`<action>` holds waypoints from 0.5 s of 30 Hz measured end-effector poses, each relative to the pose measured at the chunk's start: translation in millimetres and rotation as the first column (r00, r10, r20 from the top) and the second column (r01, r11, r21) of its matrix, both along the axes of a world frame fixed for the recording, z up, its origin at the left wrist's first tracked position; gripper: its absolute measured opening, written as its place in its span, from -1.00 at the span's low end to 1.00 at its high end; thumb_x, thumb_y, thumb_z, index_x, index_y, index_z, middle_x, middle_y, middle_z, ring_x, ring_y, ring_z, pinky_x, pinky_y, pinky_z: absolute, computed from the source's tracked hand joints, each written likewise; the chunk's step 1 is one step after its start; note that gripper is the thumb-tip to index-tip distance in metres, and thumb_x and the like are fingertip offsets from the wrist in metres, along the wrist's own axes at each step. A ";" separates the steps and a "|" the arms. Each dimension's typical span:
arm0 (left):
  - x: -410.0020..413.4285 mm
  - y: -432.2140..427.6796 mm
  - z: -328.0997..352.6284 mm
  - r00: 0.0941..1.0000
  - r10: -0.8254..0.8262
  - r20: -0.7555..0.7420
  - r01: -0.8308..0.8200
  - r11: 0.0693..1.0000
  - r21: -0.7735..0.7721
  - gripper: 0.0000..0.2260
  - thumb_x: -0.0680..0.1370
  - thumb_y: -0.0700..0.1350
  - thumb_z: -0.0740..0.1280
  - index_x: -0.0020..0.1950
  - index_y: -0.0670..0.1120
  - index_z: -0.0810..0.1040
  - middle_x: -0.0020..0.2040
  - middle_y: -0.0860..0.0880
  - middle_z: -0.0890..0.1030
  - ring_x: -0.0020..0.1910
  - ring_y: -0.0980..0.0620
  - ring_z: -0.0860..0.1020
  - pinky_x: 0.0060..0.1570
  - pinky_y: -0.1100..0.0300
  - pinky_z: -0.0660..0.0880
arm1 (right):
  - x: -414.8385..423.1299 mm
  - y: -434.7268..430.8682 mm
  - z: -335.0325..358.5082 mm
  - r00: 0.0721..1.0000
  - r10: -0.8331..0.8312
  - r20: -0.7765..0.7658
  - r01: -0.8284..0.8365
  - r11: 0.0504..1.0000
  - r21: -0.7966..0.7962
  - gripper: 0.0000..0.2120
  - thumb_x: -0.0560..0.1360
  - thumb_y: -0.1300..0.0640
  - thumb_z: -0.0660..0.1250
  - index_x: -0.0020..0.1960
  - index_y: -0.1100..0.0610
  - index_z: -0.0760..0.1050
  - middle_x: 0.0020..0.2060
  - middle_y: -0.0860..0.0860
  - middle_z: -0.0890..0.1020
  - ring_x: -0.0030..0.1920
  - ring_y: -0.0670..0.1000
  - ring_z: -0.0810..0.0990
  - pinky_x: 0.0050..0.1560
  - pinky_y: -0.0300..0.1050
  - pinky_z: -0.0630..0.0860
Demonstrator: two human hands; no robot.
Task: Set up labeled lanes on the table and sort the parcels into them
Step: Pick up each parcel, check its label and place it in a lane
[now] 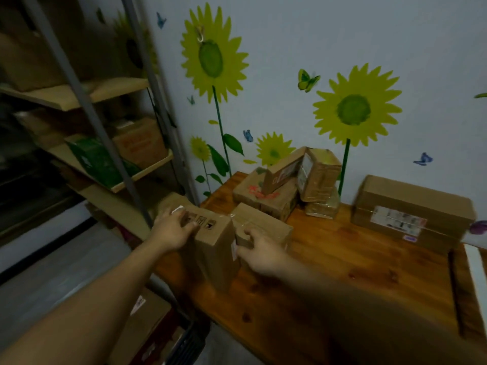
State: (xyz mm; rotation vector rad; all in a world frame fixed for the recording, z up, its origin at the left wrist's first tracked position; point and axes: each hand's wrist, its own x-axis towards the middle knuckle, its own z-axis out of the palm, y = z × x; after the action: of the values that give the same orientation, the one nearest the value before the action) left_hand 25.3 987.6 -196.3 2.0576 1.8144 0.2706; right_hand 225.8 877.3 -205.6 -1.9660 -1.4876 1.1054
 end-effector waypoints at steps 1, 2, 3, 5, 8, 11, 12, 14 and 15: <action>-3.7 10.6 -3.7 1.000 0.017 0.017 -0.016 1.000 -0.022 -0.44 0.56 0.15 0.22 0.51 -0.01 0.22 0.53 -0.12 0.16 0.50 -0.17 0.12 0.44 -0.16 0.15 | -8.6 6.4 -1.1 0.998 -0.017 -0.067 0.015 1.000 -0.018 -0.45 0.56 -0.08 0.25 0.50 -0.09 0.16 0.40 -0.01 0.37 0.25 0.00 0.46 0.23 -0.06 0.42; -6.6 21.3 -7.7 0.998 0.033 0.055 -0.031 0.998 -0.051 -0.44 0.56 0.15 0.22 0.50 -0.05 0.23 0.51 -0.14 0.20 0.47 -0.18 0.20 0.41 -0.14 0.21 | -16.6 12.5 -2.9 0.991 -0.041 -0.127 0.037 0.999 -0.034 -0.46 0.57 -0.06 0.25 0.50 -0.09 0.16 0.38 -0.03 0.40 0.27 0.00 0.46 0.23 -0.06 0.42; -7.8 29.6 -9.7 0.994 0.043 0.104 -0.033 0.995 -0.093 -0.45 0.57 0.14 0.22 0.49 -0.09 0.25 0.47 -0.15 0.27 0.41 -0.18 0.29 0.36 -0.08 0.29 | -23.7 18.3 -5.4 0.983 -0.072 -0.169 0.063 0.996 -0.056 -0.45 0.56 -0.05 0.26 0.50 -0.09 0.17 0.37 -0.03 0.42 0.28 0.01 0.47 0.25 -0.05 0.44; -9.0 42.3 -11.1 0.980 0.063 0.189 -0.017 0.972 -0.234 -0.45 0.58 0.16 0.19 0.48 -0.09 0.23 0.41 -0.16 0.35 0.32 -0.20 0.39 0.15 -0.01 0.40 | -34.9 28.0 -10.1 0.960 -0.147 -0.239 0.129 0.987 -0.091 -0.42 0.55 -0.07 0.28 0.50 -0.11 0.14 0.37 -0.03 0.44 0.27 0.01 0.49 0.26 -0.02 0.46; -18.5 51.1 -2.7 0.966 0.090 0.241 0.055 0.843 -0.534 -0.47 0.55 0.32 0.05 0.40 0.05 0.32 0.25 -0.15 0.47 0.14 -0.20 0.49 -0.02 -0.06 0.54 | -51.3 30.3 -9.8 0.906 -0.281 -0.317 0.253 0.959 -0.127 -0.38 0.56 -0.10 0.25 0.53 -0.15 0.04 0.36 -0.01 0.43 0.16 -0.03 0.51 0.10 -0.12 0.46; -38.6 52.9 -7.5 0.954 0.058 0.293 0.183 0.664 -0.725 -0.41 0.51 0.39 -0.05 0.23 0.02 0.47 0.06 -0.19 0.55 0.02 -0.21 0.55 0.07 -0.18 0.52 | -71.3 22.1 -16.0 0.865 -0.388 -0.318 0.368 0.922 -0.122 -0.35 0.56 -0.18 0.21 0.54 -0.17 -0.02 0.43 0.02 0.35 0.33 0.06 0.41 0.31 -0.03 0.36; -44.9 50.0 -11.8 0.950 0.044 0.308 0.214 0.623 -0.752 -0.37 0.50 0.41 -0.05 0.23 0.00 0.48 0.04 -0.21 0.56 0.03 -0.22 0.55 0.10 -0.21 0.50 | -79.2 18.9 -19.8 0.855 -0.408 -0.321 0.391 0.913 -0.118 -0.35 0.55 -0.20 0.20 0.54 -0.19 -0.02 0.44 0.01 0.34 0.34 0.07 0.40 0.36 0.04 0.34; -53.5 41.6 -18.5 0.935 0.081 0.346 0.239 0.577 -0.781 -0.33 0.46 0.45 -0.01 0.30 0.01 0.43 0.12 -0.23 0.55 0.09 -0.28 0.53 0.08 -0.24 0.49 | -96.2 11.2 -25.1 0.808 -0.462 -0.366 0.454 0.884 -0.112 -0.39 0.56 -0.18 0.20 0.53 -0.21 0.02 0.33 -0.06 0.44 0.16 -0.04 0.49 0.29 0.02 0.40; -55.0 38.5 -20.7 0.920 0.111 0.377 0.255 0.562 -0.787 -0.34 0.45 0.45 0.02 0.34 0.03 0.39 0.19 -0.24 0.52 0.14 -0.31 0.51 0.06 -0.25 0.50 | -103.4 7.5 -25.8 0.778 -0.495 -0.386 0.497 0.862 -0.104 -0.42 0.57 -0.14 0.21 0.52 -0.21 0.06 0.20 -0.11 0.49 0.04 -0.11 0.51 0.20 -0.04 0.45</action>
State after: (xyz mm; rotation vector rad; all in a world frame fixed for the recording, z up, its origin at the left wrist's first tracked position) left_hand -29.7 1026.2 -217.0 1.2567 1.2179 -0.1883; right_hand 122.4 884.8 -231.4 -1.8257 -0.6920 1.1598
